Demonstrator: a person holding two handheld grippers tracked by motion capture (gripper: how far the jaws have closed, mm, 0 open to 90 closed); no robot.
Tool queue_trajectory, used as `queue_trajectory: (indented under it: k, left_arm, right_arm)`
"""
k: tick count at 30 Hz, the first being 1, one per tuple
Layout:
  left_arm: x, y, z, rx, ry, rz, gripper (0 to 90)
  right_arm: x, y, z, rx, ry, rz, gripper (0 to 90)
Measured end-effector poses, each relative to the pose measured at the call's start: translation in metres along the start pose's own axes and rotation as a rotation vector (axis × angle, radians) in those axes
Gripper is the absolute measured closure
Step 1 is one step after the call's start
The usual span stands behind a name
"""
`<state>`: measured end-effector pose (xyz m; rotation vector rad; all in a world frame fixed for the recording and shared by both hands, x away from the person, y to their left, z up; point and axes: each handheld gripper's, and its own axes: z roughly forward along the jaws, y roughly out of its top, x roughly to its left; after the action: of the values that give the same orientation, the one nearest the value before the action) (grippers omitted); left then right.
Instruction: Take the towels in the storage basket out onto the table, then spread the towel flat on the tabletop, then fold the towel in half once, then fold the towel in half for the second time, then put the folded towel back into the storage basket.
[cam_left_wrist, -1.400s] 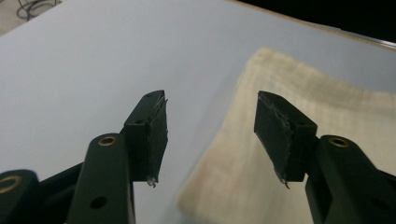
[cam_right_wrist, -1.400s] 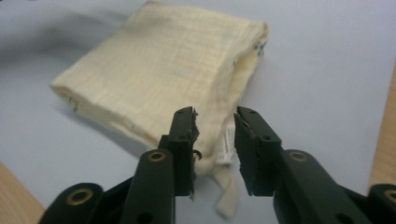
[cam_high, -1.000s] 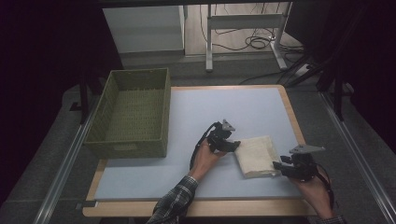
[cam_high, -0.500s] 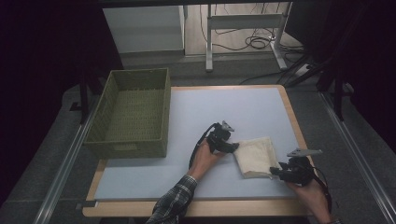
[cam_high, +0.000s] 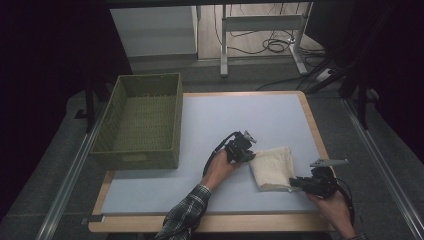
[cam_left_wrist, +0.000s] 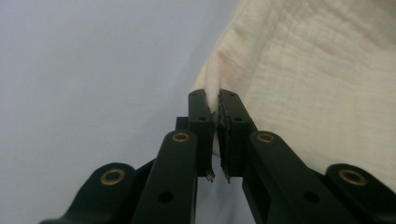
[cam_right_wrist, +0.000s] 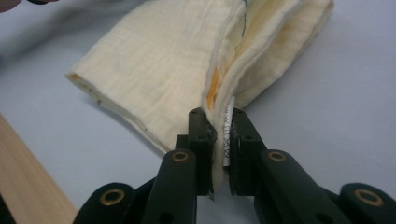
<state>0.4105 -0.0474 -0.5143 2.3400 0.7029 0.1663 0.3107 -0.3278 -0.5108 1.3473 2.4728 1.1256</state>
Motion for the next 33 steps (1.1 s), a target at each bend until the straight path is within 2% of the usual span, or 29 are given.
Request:
queue_trajectory:
  k: [7, 11, 19, 20, 21, 23, 33]
  left_arm:
    - [0.005, 0.008, -0.017, 0.022, 0.024, 0.013, 85.5]
    - [0.011, 0.007, -0.025, 0.039, 0.038, 0.009, 85.2]
    - [0.019, 0.005, -0.043, 0.077, 0.085, 0.029, 84.9]
    - [0.019, 0.005, -0.045, 0.074, 0.084, 0.02, 84.8]
    - [0.021, 0.004, -0.047, 0.085, 0.088, 0.029, 84.8]
    - [0.023, 0.003, -0.05, 0.09, 0.091, 0.018, 84.7]
    - [0.033, -0.001, -0.073, 0.107, 0.123, 0.019, 84.4]
  right_arm:
    - [0.008, 0.005, -0.005, -0.028, 0.042, -0.019, 81.4]
    - [0.013, 0.009, -0.002, -0.041, 0.06, -0.042, 81.4]
    - [0.029, 0.024, 0.003, -0.053, 0.081, -0.092, 81.3]
    - [0.031, 0.026, 0.004, -0.055, 0.086, -0.092, 81.2]
    - [0.032, 0.027, 0.005, -0.056, 0.09, -0.097, 81.2]
    - [0.035, 0.03, 0.007, -0.057, 0.093, -0.107, 81.2]
    - [0.048, 0.046, 0.014, -0.072, 0.119, -0.132, 81.1]
